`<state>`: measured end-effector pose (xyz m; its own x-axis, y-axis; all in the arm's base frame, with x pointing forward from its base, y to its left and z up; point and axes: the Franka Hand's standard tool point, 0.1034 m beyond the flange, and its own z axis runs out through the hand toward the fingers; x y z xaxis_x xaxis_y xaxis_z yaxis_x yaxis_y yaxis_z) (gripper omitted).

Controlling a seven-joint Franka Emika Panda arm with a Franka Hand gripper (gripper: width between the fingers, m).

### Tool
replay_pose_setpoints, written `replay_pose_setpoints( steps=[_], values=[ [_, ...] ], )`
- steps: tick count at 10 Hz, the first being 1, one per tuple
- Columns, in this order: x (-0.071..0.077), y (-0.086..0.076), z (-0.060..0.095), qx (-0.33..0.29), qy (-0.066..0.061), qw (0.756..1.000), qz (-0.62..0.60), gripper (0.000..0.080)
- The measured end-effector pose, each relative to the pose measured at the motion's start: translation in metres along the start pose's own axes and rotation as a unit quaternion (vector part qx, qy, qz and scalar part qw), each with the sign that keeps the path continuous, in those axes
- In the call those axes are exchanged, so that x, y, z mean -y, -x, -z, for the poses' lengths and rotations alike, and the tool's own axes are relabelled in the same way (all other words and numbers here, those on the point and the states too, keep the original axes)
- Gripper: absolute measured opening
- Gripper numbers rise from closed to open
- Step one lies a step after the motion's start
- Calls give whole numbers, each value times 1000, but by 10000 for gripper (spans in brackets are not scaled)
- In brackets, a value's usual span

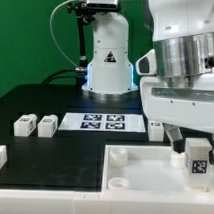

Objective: Assemble one leg

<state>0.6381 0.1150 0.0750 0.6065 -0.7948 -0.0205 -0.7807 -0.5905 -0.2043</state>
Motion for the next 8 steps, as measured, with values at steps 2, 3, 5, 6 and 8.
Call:
replay_pose_setpoints(
  steps=[2,3,5,6,8],
  values=[
    [-1,1,0,1,7,995,96,647],
    [0,5,0,1,42,972,231,649],
    [4,1,4,12,57,913,403,649],
    [4,3,3,11,55,932,358,649],
    [4,3,3,10,55,942,332,560]
  ],
)
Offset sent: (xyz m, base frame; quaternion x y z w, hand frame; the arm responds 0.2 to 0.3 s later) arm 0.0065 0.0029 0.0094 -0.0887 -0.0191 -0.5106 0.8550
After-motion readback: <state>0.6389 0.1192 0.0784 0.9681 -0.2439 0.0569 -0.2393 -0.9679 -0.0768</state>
